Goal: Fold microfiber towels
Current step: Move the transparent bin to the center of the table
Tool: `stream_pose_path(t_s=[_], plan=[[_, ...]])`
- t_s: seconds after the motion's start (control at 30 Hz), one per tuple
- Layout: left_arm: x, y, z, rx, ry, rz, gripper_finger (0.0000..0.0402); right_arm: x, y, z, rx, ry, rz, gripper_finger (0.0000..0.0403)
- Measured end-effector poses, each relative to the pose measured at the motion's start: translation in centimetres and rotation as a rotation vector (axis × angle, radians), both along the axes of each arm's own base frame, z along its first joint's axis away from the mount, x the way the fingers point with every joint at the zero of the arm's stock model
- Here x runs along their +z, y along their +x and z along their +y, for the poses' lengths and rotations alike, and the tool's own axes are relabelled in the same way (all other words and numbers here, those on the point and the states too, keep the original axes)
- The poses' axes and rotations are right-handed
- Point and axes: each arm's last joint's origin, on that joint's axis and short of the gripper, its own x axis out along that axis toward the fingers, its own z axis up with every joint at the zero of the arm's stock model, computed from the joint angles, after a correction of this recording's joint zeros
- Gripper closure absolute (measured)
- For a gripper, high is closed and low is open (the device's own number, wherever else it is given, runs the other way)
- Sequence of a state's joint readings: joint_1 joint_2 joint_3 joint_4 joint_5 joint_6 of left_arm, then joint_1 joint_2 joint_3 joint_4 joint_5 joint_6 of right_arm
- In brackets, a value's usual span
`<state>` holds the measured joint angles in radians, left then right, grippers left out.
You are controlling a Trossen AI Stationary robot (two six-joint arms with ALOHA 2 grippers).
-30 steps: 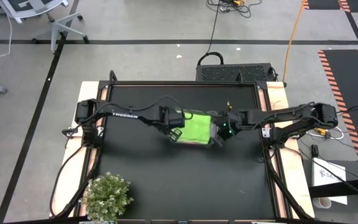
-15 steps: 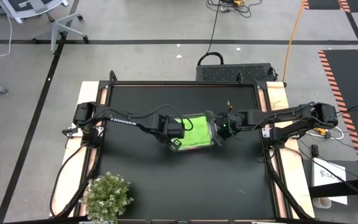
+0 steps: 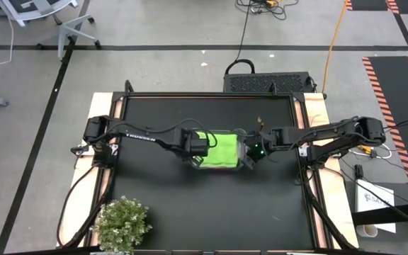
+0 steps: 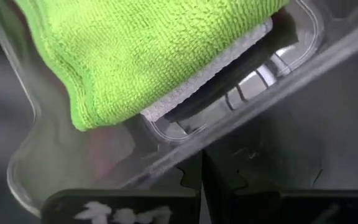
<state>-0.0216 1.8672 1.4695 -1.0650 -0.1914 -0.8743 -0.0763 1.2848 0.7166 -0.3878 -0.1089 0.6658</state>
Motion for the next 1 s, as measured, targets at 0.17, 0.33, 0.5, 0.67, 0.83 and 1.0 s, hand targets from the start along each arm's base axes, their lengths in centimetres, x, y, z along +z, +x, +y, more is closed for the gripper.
stream_pose_path(t_s=[0.17, 0.33, 0.5, 0.67, 0.83, 1.0], plan=[[0.9, -0.3, 0.2, 0.005, 0.032, -0.029, 0.0371, 0.8, -0.7, -0.6, -0.020, -0.032, -0.008, 0.0403], [1.0, -0.3, 0.0, -0.005, 0.025, -0.038, 0.0371, 1.9, -1.7, -0.7, -0.042, -0.032, -0.020, 0.0403], [1.1, -0.2, -0.2, -0.010, 0.025, -0.055, 0.0369, 1.9, -1.9, -0.6, -0.035, -0.015, -0.011, 0.0403], [1.1, -0.1, -0.2, -0.008, 0.023, -0.063, 0.0370, 1.2, -1.8, -0.5, 0.029, -0.001, 0.040, 0.0390], [1.2, -0.2, -0.2, -0.021, 0.027, -0.057, 0.0370, 0.6, -1.5, -0.6, 0.040, -0.010, 0.067, 0.0353], [1.3, -0.3, -0.4, -0.080, 0.039, -0.043, 0.0370, 0.8, -2.1, -1.2, 0.033, -0.018, 0.088, 0.0322]])
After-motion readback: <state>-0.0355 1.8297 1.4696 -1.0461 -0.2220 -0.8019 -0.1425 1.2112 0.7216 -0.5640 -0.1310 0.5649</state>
